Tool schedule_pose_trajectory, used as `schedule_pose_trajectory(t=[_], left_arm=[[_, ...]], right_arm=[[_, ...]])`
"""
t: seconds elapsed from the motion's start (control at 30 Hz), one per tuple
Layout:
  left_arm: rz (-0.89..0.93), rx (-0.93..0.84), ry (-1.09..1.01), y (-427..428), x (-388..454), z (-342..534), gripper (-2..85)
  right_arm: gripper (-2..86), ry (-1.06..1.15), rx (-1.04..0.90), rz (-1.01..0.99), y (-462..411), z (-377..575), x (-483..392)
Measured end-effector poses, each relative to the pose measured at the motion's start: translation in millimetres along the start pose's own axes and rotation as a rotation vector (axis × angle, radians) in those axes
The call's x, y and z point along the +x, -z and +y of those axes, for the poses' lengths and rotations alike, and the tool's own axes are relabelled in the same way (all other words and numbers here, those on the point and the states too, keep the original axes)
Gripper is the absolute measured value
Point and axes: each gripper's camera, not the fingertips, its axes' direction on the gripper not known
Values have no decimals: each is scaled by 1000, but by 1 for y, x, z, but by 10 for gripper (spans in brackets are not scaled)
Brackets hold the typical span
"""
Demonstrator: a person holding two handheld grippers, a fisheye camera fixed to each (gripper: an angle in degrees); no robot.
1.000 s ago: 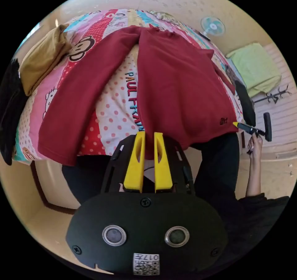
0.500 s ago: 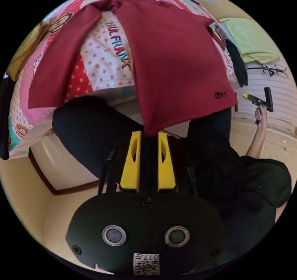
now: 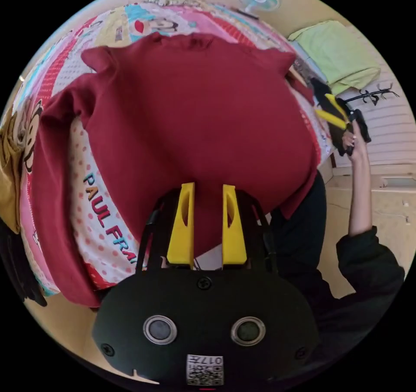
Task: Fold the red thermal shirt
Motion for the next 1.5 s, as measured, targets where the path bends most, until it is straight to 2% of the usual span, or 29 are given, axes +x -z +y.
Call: schedule_pose_trajectory(t=[0.13, 0.23, 0.33, 0.47, 0.57, 0.7, 0.83, 0.9, 0.93, 1.1, 1.27, 1.37, 1.5], left_arm=[[-45, 47, -13, 0, 15, 2, 92], [-34, 149, 57, -4, 18, 15, 92], [-105, 197, 49, -10, 33, 21, 92], [-117, 216, 69, -17, 40, 22, 91], [-101, 241, 46, -21, 37, 26, 91], [-30, 256, 32, -18, 26, 37, 86], [183, 292, 41, -14, -1, 48, 42], [290, 333, 41, -13, -19, 58, 30], [295, 343, 45, -14, -23, 61, 34], [189, 370, 77, -40, -49, 78, 39], [224, 441, 71, -54, -64, 84, 27], [244, 421, 57, -58, -72, 81, 37], [287, 433, 48, -65, -89, 82, 44]], right_arm=[[163, -170, 238, 21, 17, -5, 38], [143, -213, 348, -34, 15, -7, 53], [96, -269, 393, -42, 1, -10, 59], [44, -179, 424, -70, 4, -4, 43], [34, -74, 466, -52, 47, -9, 13], [31, 57, 519, 184, 129, -19, -62], [31, 78, 369, 489, 139, -44, -115], [31, 132, 447, 476, 147, -35, -153], [32, 229, 502, 439, 149, -27, -190], [31, 439, 636, 483, 144, -7, -359], [30, 615, 455, 424, 71, -16, -473], [31, 770, 334, 336, -17, -5, -521], [32, 895, 16, 151, -177, 13, -551]])
